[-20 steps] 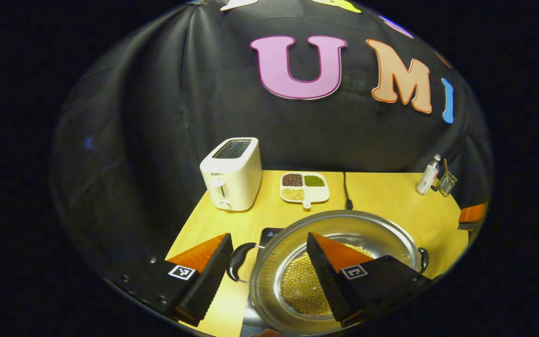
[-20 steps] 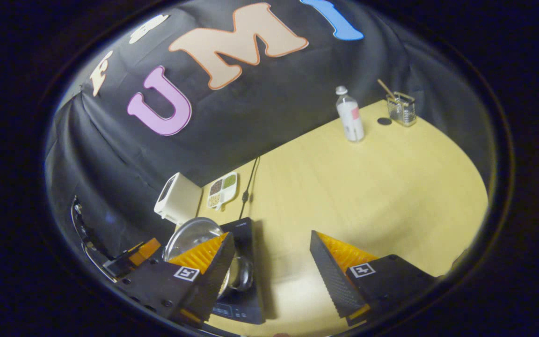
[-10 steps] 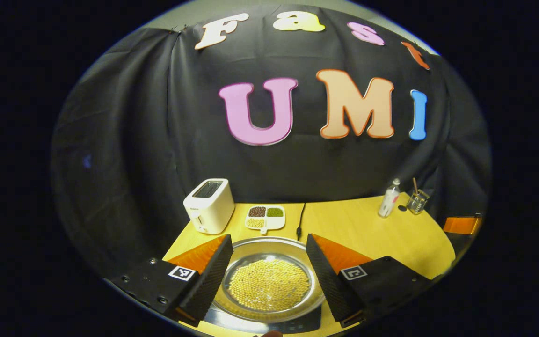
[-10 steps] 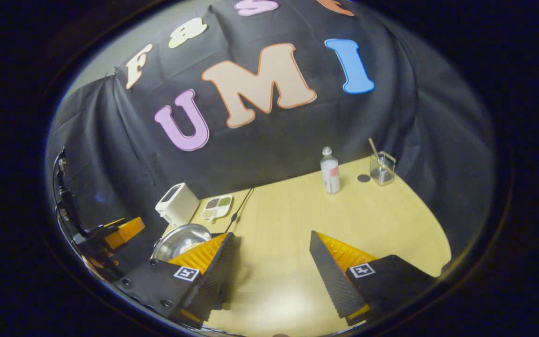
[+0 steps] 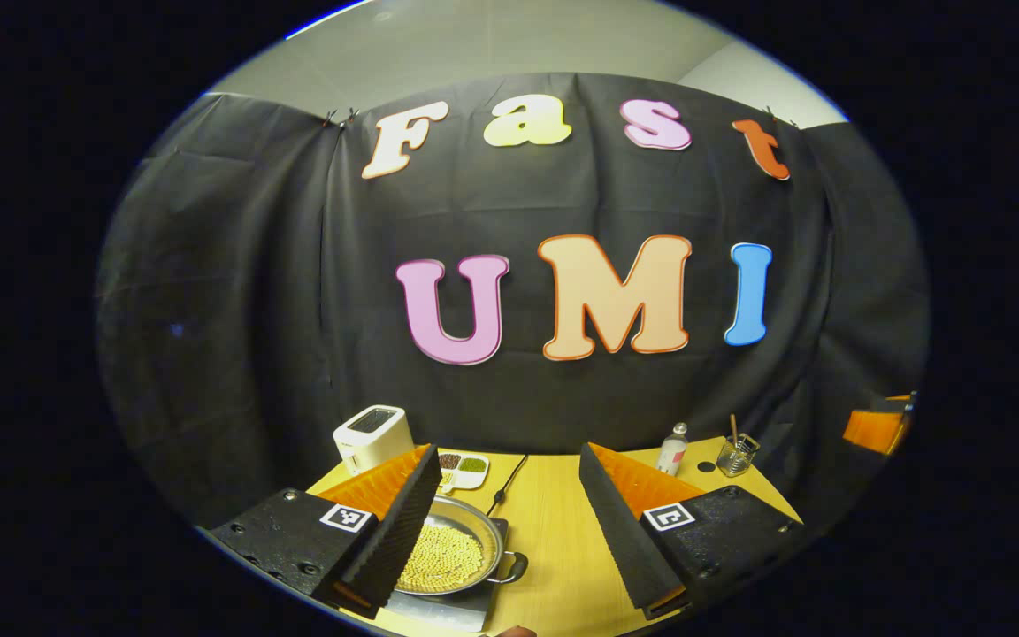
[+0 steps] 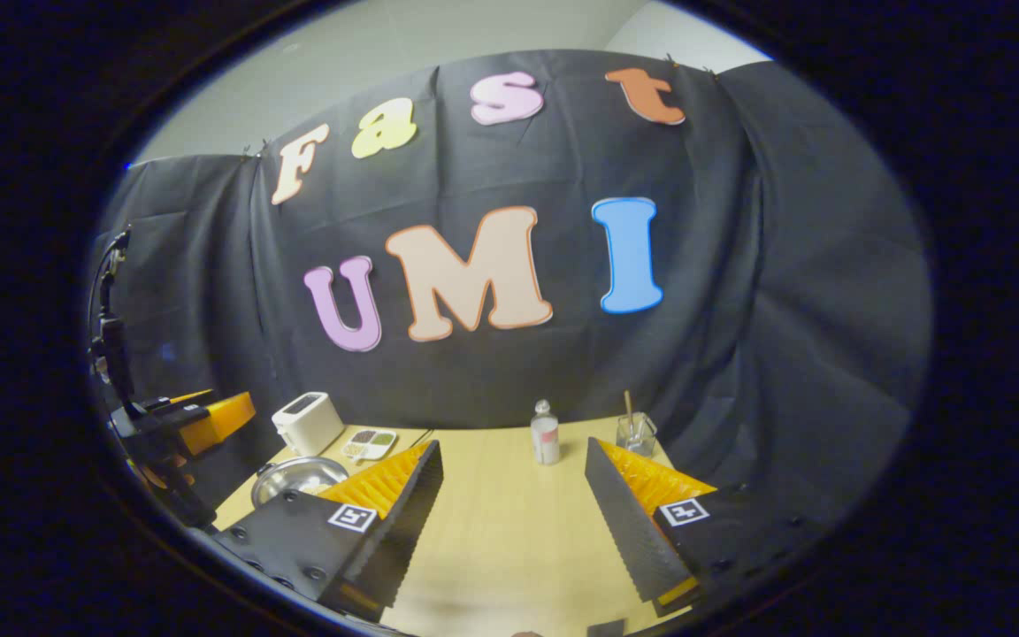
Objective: First push the handle of the pot to place it horizontally, then grasp the pot with both hands and set it on the induction cooktop.
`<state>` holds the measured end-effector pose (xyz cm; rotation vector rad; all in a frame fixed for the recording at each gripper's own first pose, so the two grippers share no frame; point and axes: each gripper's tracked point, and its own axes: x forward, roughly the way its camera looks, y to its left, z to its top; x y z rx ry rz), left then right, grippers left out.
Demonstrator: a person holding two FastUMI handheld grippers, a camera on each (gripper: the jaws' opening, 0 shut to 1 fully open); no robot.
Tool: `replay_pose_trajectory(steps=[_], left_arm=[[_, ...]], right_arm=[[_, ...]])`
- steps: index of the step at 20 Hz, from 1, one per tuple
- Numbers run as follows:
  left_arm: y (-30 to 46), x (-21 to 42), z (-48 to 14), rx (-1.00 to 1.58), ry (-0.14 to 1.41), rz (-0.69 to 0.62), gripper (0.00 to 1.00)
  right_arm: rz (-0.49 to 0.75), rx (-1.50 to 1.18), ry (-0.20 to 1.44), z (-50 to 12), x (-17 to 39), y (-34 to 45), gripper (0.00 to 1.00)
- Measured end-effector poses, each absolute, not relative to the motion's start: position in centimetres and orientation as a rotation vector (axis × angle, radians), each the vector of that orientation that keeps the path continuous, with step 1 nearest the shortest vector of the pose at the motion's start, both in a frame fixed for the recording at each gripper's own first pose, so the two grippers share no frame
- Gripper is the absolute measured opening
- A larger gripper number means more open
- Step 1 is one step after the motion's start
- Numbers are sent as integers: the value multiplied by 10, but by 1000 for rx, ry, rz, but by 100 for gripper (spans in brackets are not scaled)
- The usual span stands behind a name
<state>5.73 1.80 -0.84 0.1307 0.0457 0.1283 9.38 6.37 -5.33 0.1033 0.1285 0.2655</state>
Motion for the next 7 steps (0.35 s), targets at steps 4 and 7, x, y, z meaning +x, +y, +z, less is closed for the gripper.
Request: replay_pose_trajectory(steps=[4,7], left_arm=[[-18,37,5,148,-12,120,96],[-30,24,7,150,-27,125,98]], right_arm=[[253,101,76,-34,75,21,99],[223,68,55,-29,63,-6,99]])
